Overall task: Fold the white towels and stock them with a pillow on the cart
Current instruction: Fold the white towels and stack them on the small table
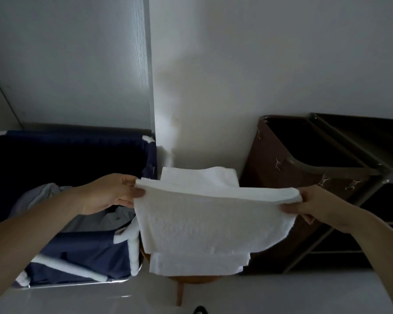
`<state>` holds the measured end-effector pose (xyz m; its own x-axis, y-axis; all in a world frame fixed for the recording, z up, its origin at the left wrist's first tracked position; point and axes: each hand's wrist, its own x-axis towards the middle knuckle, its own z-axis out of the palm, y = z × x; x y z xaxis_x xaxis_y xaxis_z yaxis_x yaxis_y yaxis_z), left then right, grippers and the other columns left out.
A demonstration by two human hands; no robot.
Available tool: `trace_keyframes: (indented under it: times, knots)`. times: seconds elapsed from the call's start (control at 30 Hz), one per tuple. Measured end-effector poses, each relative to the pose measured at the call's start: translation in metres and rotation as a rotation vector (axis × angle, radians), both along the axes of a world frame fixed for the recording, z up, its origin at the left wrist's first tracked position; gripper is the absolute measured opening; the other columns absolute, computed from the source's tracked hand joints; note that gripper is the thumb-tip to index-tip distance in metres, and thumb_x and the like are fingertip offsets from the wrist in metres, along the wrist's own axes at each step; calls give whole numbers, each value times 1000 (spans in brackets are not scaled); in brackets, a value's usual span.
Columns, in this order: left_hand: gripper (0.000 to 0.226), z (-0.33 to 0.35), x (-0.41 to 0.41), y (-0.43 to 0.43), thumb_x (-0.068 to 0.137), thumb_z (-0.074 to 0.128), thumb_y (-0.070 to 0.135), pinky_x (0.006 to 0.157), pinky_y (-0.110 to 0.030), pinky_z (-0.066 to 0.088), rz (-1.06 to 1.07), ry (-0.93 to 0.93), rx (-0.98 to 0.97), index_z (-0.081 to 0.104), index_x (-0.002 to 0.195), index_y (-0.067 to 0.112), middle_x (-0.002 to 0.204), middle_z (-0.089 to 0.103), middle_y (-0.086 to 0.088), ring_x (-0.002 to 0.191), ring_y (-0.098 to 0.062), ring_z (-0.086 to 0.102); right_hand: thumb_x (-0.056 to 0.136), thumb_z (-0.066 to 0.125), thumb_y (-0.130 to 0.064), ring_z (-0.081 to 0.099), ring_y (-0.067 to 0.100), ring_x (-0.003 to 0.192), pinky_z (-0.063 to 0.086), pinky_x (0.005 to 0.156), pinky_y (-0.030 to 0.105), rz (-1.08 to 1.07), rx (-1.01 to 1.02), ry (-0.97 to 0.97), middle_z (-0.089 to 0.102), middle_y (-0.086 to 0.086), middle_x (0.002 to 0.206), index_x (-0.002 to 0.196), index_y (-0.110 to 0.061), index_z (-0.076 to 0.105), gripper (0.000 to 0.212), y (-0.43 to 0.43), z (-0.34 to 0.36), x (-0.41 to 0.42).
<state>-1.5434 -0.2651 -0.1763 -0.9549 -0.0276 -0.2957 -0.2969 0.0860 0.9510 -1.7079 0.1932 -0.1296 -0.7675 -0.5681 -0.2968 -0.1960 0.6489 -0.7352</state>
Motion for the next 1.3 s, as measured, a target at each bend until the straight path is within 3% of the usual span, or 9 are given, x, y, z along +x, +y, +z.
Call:
trace_keyframes:
  times: [0.13, 0.37, 0.47, 0.6, 0.73, 0.97, 1.13, 1.23, 1.3]
  knots:
    - [44, -11, -63, -12, 83, 75, 22, 84, -35, 60, 91, -29, 19, 66, 122, 5, 116, 72, -15, 109, -33, 69, 82, 74, -33, 71, 8, 97, 50, 93, 29, -124, -96, -29, 76, -12, 102, 108, -24, 74, 27, -30, -21, -65]
    - [24, -107, -202, -38, 98, 59, 17, 82, -39, 56, 363, -204, -26, 65, 118, 4, 105, 75, -12, 96, -28, 73, 90, 68, -34, 74, 13, 88, 56, 63, 21, -347, -287, -303, 77, -3, 103, 107, -18, 70, 23, -106, -140, -206]
    - [19, -173, -239, -33, 99, 58, 14, 71, -35, 55, 450, -318, -83, 65, 110, 0, 99, 75, -16, 83, -29, 72, 95, 66, -28, 71, 23, 91, 58, 73, 37, -460, -224, -374, 73, 5, 106, 100, -16, 69, 14, -132, -223, -239]
    - [22, -232, -252, -15, 98, 57, 19, 83, -43, 52, 632, -428, -85, 62, 111, 1, 102, 67, -16, 91, -34, 64, 90, 69, -34, 67, 30, 87, 55, 88, 53, -618, -82, -235, 71, 6, 94, 84, -18, 67, 17, -143, -293, -246]
    - [19, -237, -250, -18, 100, 55, 26, 75, -39, 54, 638, -406, -140, 64, 103, 9, 100, 70, -12, 88, -30, 67, 90, 67, -36, 66, 34, 85, 55, 83, 55, -626, -55, -160, 69, 10, 90, 86, -11, 67, 25, -144, -293, -246]
    - [21, -200, -284, -35, 98, 57, 28, 46, -25, 47, 822, -113, -245, 64, 84, 15, 62, 63, 6, 52, -8, 58, 84, 66, -48, 67, 30, 83, 57, 75, 51, -713, -238, -60, 69, 4, 87, 82, -22, 67, 26, -160, -242, -275]
    - [20, -223, -322, -51, 100, 51, 23, 70, -35, 47, 667, -305, -360, 62, 105, 6, 94, 63, -12, 82, -28, 59, 95, 60, -33, 60, 17, 81, 55, 84, 44, -716, -94, -83, 63, -1, 92, 99, -20, 63, 14, -187, -253, -306]
    - [28, -246, -321, -44, 99, 51, 26, 66, -33, 42, 634, -346, -485, 57, 116, 5, 101, 62, -10, 88, -28, 59, 93, 60, -23, 58, 14, 79, 52, 76, 36, -756, -71, -20, 65, 4, 101, 108, -18, 61, 16, -189, -272, -292]
    - [31, -249, -314, -38, 97, 55, 28, 62, -31, 39, 667, -289, -508, 55, 120, 7, 99, 61, -4, 88, -25, 60, 92, 65, -24, 61, 20, 94, 52, 85, 41, -748, -87, -10, 62, 4, 113, 122, -15, 56, 33, -187, -275, -277]
